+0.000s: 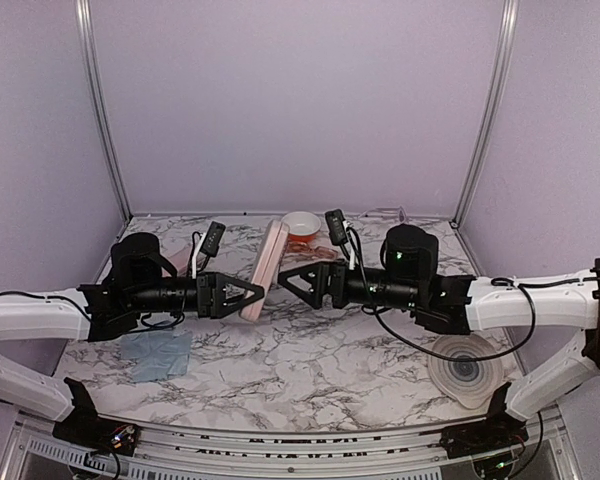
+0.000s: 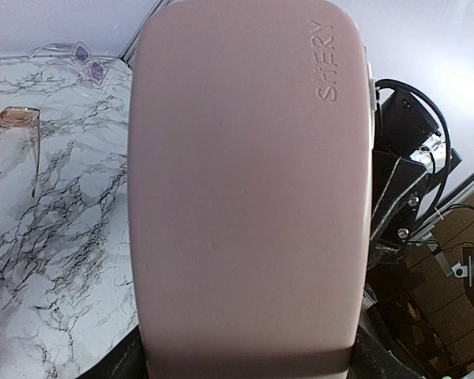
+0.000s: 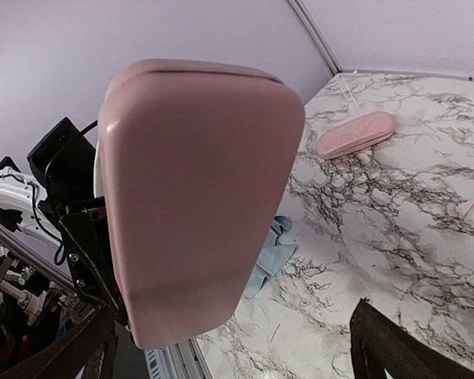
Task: Organize the sunglasses
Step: Pass from the left arm to the right
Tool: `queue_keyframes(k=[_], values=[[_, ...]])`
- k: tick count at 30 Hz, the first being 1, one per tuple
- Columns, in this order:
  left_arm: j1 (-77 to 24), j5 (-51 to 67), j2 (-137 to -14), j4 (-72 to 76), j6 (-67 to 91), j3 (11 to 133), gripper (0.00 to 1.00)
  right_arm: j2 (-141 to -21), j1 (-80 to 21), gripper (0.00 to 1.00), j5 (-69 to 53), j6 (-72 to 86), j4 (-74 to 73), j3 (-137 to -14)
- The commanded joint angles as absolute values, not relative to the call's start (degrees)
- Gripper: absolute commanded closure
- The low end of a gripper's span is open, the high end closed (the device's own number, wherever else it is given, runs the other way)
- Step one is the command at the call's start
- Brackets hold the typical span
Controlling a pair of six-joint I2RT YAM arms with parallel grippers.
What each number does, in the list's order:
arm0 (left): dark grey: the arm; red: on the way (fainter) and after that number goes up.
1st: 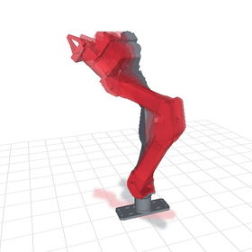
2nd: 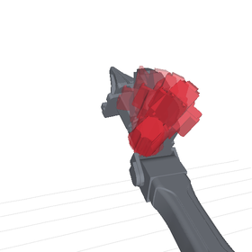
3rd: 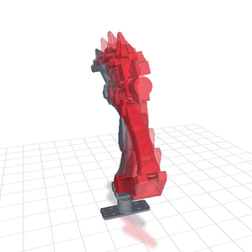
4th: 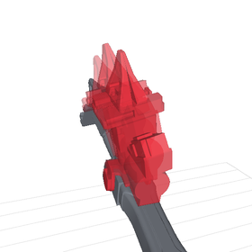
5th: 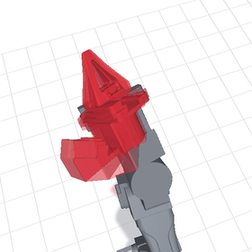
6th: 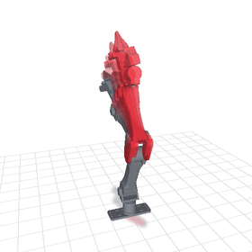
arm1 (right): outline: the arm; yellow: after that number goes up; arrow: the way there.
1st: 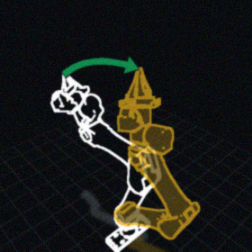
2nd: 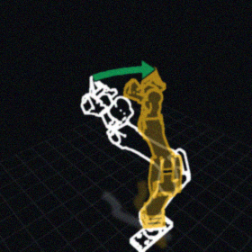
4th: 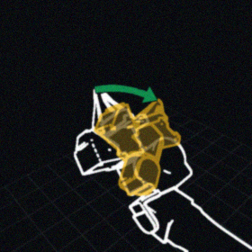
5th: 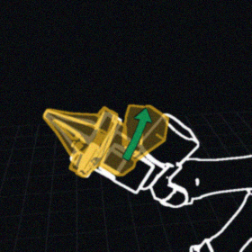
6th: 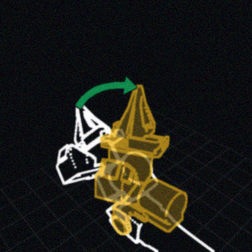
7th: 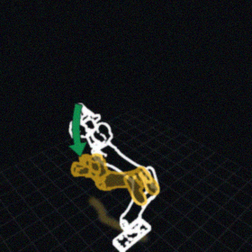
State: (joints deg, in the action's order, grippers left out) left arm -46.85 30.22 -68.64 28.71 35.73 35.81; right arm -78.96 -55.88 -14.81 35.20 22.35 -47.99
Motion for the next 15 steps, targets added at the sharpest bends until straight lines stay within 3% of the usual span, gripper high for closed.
queue_keyframes(k=[1, 8, 15], values=[[-48.29, 31.46, -66.22, 35.57, 35.80, 39.05, 0.62, -80.15, -56.14, 0.00, -17.83, 35.69, 26.38, -52.31], [-49.26, 33.04, -65.61, 41.53, 36.85, 37.59, 0.60, -82.67, -56.16, 0.00, -24.54, 39.95, 36.54, -52.20], [-50.55, 33.51, -66.13, 41.70, 36.66, 38.93, 0.60, -81.76, -56.21, 0.02, -26.37, 37.62, 37.46, -52.85]])
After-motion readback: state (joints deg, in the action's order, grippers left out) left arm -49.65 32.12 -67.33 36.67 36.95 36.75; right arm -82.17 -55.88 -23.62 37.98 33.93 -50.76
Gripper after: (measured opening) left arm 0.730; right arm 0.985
